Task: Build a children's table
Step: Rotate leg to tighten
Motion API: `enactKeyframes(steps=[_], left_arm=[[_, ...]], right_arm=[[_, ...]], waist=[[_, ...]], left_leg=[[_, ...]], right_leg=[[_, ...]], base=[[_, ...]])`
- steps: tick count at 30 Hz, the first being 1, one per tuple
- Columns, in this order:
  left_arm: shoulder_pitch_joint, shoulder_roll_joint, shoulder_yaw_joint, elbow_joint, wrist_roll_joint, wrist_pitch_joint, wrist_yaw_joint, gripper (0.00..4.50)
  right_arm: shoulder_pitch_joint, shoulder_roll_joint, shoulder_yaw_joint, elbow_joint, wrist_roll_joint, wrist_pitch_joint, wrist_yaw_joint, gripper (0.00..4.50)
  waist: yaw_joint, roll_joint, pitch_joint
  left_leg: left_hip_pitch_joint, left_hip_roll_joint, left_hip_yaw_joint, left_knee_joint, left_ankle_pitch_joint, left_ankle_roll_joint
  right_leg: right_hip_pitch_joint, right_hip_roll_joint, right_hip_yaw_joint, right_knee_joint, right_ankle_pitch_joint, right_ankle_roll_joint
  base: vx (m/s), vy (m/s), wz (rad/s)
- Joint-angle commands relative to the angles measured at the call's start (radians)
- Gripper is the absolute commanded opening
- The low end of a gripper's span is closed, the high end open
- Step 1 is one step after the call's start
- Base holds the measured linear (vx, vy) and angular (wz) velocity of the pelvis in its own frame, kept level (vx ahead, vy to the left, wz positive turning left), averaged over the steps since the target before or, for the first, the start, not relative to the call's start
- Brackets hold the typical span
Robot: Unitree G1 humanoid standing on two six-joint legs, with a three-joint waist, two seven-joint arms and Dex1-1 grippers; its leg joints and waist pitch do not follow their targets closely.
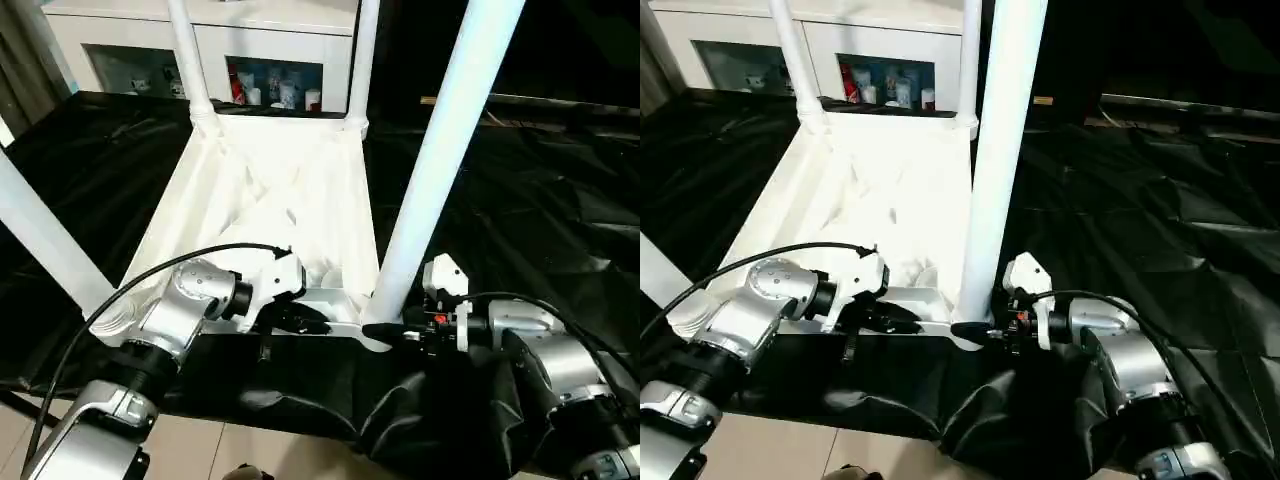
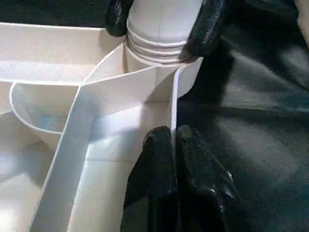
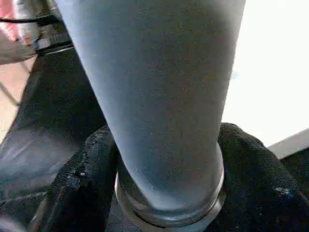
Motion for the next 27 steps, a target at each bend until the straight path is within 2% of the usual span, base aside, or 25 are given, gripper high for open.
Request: enactKeyframes(steps=[1, 2, 3, 4, 5, 6, 7, 8, 9, 10, 13, 14, 15, 16, 18, 22, 23, 24, 25, 27], left_arm=[[-0.046, -0.052, 0.031, 0.051, 0.014, 0.002, 0.153, 0.00], [-0.074, -0.086, 0.041, 0.097, 0.032, 0.011, 0.239, 0.00], [-0.075, -0.089, 0.042, 0.100, 0.033, 0.012, 0.244, 0.00], [-0.089, -0.108, 0.044, 0.120, 0.040, 0.017, 0.282, 0.00], [-0.122, -0.156, 0.048, 0.168, 0.057, 0.027, 0.377, 0.00], [-0.127, -0.164, 0.048, 0.175, 0.059, 0.029, 0.390, 0.00], [-0.137, -0.183, 0.050, 0.189, 0.060, 0.037, 0.417, 0.00], [-0.161, -0.224, 0.054, 0.219, 0.063, 0.048, 0.478, 0.00], [-0.166, -0.233, 0.055, 0.225, 0.064, 0.050, 0.492, 0.00], [-0.191, -0.275, 0.054, 0.256, 0.070, 0.049, 0.542, 0.00], [-0.207, -0.304, 0.053, 0.277, 0.068, 0.040, 0.555, 0.00], [-0.209, -0.307, 0.050, 0.281, 0.070, 0.033, 0.553, 0.00], [-0.210, -0.309, 0.046, 0.283, 0.074, 0.023, 0.546, 0.00], [-0.204, -0.308, 0.044, 0.277, 0.073, 0.003, 0.532, 0.00], [-0.199, -0.305, 0.043, 0.279, 0.068, -0.025, 0.509, 0.00], [-0.186, -0.288, 0.033, 0.273, 0.067, -0.049, 0.471, 0.00], [-0.167, -0.264, 0.028, 0.250, 0.056, -0.088, 0.425, 0.00], [-0.166, -0.263, 0.028, 0.247, 0.055, -0.088, 0.421, 0.00], [-0.153, -0.246, 0.032, 0.223, 0.035, -0.088, 0.377, 0.00], [-0.146, -0.234, 0.029, 0.211, 0.029, -0.092, 0.346, 0.00]], right_arm=[[-0.005, 0.044, -0.008, 0.057, -0.052, 0.009, -0.139, 2.70], [-0.016, 0.085, -0.032, 0.101, -0.077, 0.016, -0.262, 2.69], [-0.016, 0.088, -0.034, 0.103, -0.078, 0.017, -0.270, 2.69], [-0.022, 0.112, -0.051, 0.123, -0.083, 0.027, -0.335, 2.69], [-0.046, 0.173, -0.088, 0.180, -0.096, 0.040, -0.497, 2.69], [-0.049, 0.180, -0.092, 0.187, -0.098, 0.040, -0.515, 2.69], [-0.055, 0.192, -0.098, 0.199, -0.101, 0.041, -0.546, 2.69], [-0.071, 0.229, -0.126, 0.229, -0.092, 0.063, -0.632, 2.68], [-0.074, 0.236, -0.132, 0.235, -0.089, 0.069, -0.650, 2.68], [-0.094, 0.276, -0.148, 0.265, -0.082, 0.076, -0.713, 2.68], [-0.103, 0.303, -0.140, 0.270, -0.086, 0.060, -0.715, 2.68], [-0.103, 0.308, -0.140, 0.264, -0.083, 0.045, -0.701, 3.03], [-0.103, 0.313, -0.140, 0.259, -0.080, 0.036, -0.692, 3.24], [-0.103, 0.310, -0.136, 0.247, -0.071, 0.022, -0.657, 3.38], [-0.106, 0.299, -0.126, 0.232, -0.064, 0.006, -0.610, 3.47], [-0.110, 0.264, -0.114, 0.212, -0.053, -0.016, -0.532, 3.84], [-0.105, 0.197, -0.081, 0.179, -0.052, -0.019, -0.408, 3.91], [-0.104, 0.192, -0.079, 0.177, -0.051, -0.017, -0.399, 3.91], [-0.095, 0.133, -0.056, 0.145, -0.041, 0.001, -0.292, 3.91], [-0.090, 0.107, -0.053, 0.127, -0.027, 0.009, -0.241, 3.91]], waist=[[-0.006, -0.015, -0.056], [-0.012, -0.015, -0.051], [-0.012, -0.015, -0.051], [-0.021, -0.018, -0.050], [-0.024, -0.013, -0.050], [-0.031, -0.013, -0.047], [-0.034, -0.016, -0.046], [-0.035, -0.018, -0.050], [-0.037, -0.017, -0.049], [-0.039, -0.011, -0.050], [-0.034, -0.012, -0.056], [-0.030, -0.007, -0.059], [-0.029, -0.010, -0.061], [-0.026, -0.011, -0.062], [-0.023, -0.012, -0.062], [-0.021, -0.012, -0.060], [-0.021, -0.012, -0.060], [-0.018, -0.014, -0.059], [-0.017, -0.016, -0.059], [-0.018, -0.014, -0.060]], left_leg=[[0.020, 0.070, -0.036, -0.069, -0.225, 0.034], [0.024, 0.067, -0.040, -0.070, -0.283, 0.002], [0.024, 0.067, -0.040, -0.070, -0.283, 0.002], [0.023, 0.067, -0.049, -0.075, -0.316, -0.020], [0.029, 0.068, -0.049, -0.074, -0.329, -0.023], [0.033, 0.065, -0.046, -0.074, -0.349, -0.025], [0.036, 0.063, -0.048, -0.072, -0.368, -0.030], [0.030, 0.063, -0.053, -0.074, -0.358, -0.031], [0.028, 0.064, -0.052, -0.075, -0.350, -0.028], [0.033, 0.063, -0.050, -0.074, -0.358, -0.028], [0.029, 0.064, -0.047, -0.075, -0.320, -0.013], [0.029, 0.065, -0.045, -0.074, -0.295, -0.004], [0.024, 0.064, -0.042, -0.073, -0.260, 0.011], [0.022, 0.062, -0.039, -0.069, -0.239, 0.027], [0.019, 0.061, -0.039, -0.067, -0.222, 0.044], [0.020, 0.064, -0.039, -0.068, -0.228, 0.052], [0.020, 0.064, -0.039, -0.068, -0.232, 0.053], [0.018, 0.066, -0.041, -0.068, -0.235, 0.057], [0.018, 0.068, -0.041, -0.068, -0.233, 0.064], [0.018, 0.068, -0.039, -0.068, -0.224, 0.070]], right_leg=[[0.031, -0.085, 0.055, -0.084, -0.251, -0.210], [0.025, -0.090, 0.055, -0.096, -0.372, -0.186], [0.025, -0.090, 0.055, -0.096, -0.372, -0.186], [0.030, -0.091, 0.051, -0.101, -0.446, -0.155], [0.022, -0.093, 0.054, -0.107, -0.463, -0.147], [0.013, -0.089, 0.055, -0.112, -0.483, -0.145], [0.013, -0.090, 0.053, -0.115, -0.507, -0.140], [0.024, -0.093, 0.051, -0.114, -0.520, -0.129], [0.023, -0.092, 0.052, -0.115, -0.515, -0.125], [0.018, -0.088, 0.053, -0.119, -0.490, -0.128], [0.024, -0.087, 0.055, -0.109, -0.386, -0.149], [0.026, -0.086, 0.056, -0.102, -0.320, -0.165], [0.033, -0.085, 0.056, -0.096, -0.250, -0.182], [0.035, -0.087, 0.056, -0.094, -0.218, -0.193], [0.039, -0.088, 0.054, -0.094, -0.213, -0.198], [0.041, -0.088, 0.052, -0.098, -0.258, -0.193], [0.040, -0.087, 0.051, -0.099, -0.263, -0.192], [0.045, -0.087, 0.050, -0.098, -0.265, -0.188], [0.046, -0.087, 0.051, -0.096, -0.252, -0.191], [0.041, -0.086, 0.052, -0.094, -0.239, -0.198]], base=[[0.000, 0.000, 0.00], [0.000, 0.000, 0.00], [0.000, 0.000, 0.00], [0.000, 0.000, 0.00], [0.000, 0.000, 0.00], [0.000, 0.000, 0.00], [0.000, 0.000, 0.00], [0.000, 0.000, 0.00], [0.000, 0.000, 0.00], [0.000, 0.000, 0.00], [0.000, 0.000, 0.00], [0.000, 0.000, 0.00], [0.000, 0.000, 0.00], [0.000, 0.000, 0.00], [0.000, 0.000, 0.00], [0.000, 0.000, 0.00], [0.000, 0.000, 0.00], [0.000, 0.000, 0.00], [0.000, 0.000, 0.00], [0.000, 0.000, 0.00]])
